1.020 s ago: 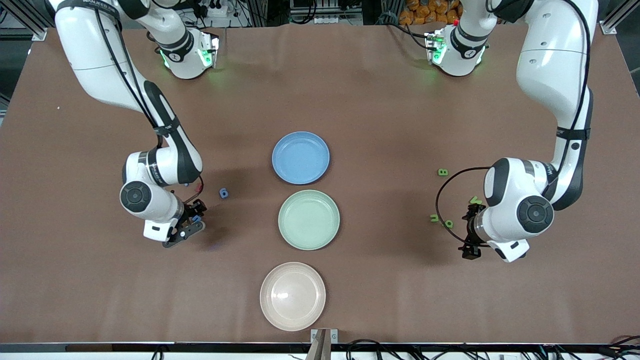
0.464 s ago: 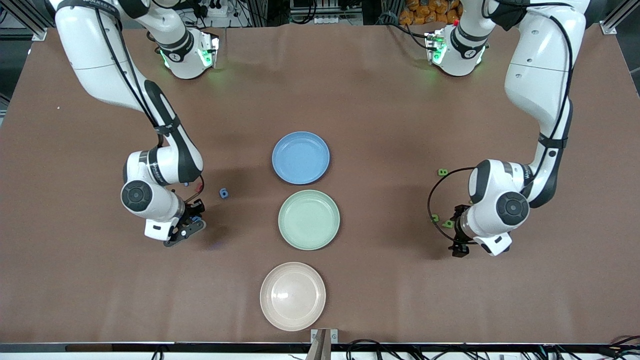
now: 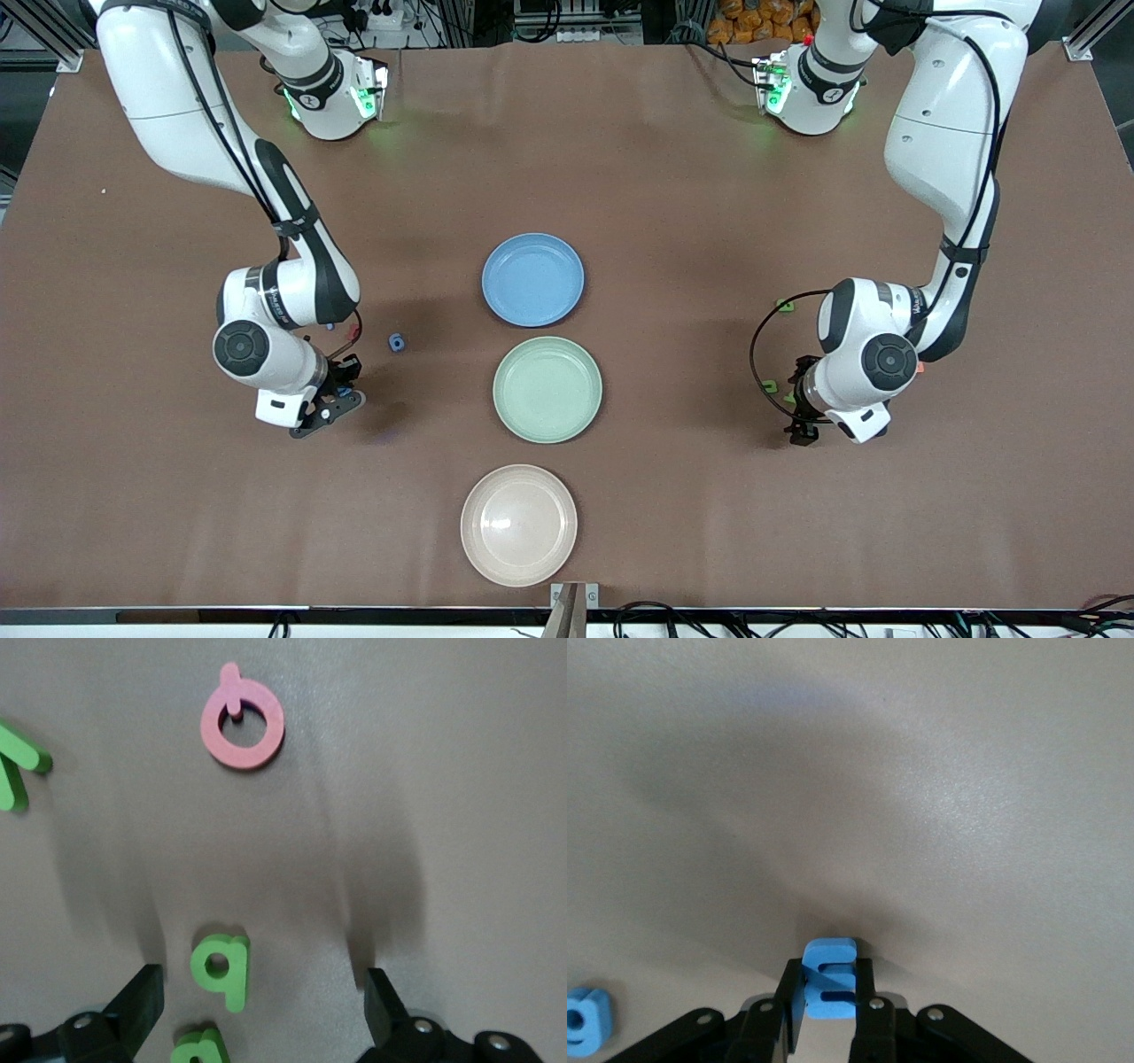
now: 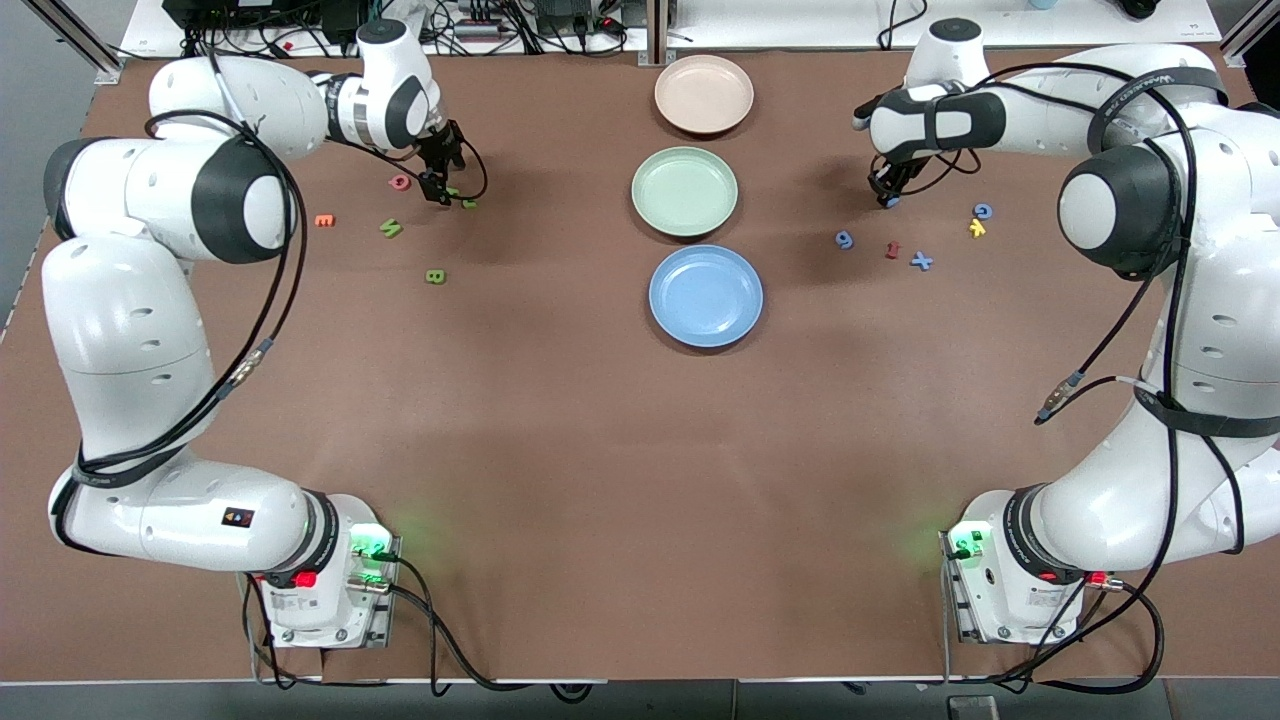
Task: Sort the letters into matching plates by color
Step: 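Place the E on the blue plate while the left gripper grasps green q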
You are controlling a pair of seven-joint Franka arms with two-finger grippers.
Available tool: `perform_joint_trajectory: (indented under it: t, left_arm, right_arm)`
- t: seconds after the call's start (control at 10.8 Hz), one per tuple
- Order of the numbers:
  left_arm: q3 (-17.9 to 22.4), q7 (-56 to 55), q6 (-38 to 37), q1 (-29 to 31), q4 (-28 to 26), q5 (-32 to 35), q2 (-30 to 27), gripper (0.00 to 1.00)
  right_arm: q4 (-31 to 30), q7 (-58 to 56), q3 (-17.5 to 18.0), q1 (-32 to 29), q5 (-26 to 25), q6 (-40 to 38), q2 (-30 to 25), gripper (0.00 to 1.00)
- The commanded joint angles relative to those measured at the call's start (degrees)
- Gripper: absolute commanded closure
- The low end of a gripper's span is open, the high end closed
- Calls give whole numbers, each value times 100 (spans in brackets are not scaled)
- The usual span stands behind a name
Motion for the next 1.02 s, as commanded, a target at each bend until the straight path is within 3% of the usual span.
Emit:
perform_joint_trajectory:
  t: [0.0,0.19,0.65,0.93]
  left_arm:
    - [39,-95,91,-79,-92,40,-26,0]
    - [39,-95,91,-70,-162,128,-35,0]
    - [39,-87,91,-26,-171,295,-26,0]
    - [39,-78,91,-9,-171,295,-26,0]
  right_arm:
    - [484,414,163,51,6,-886,-151,100]
    - [459,705,443,51,6,-1185,-344,100]
    - [450,2767,1682,138,-3,-1521,-494,100]
    - [441,3735,1737,805,-12,-1521,-477,100]
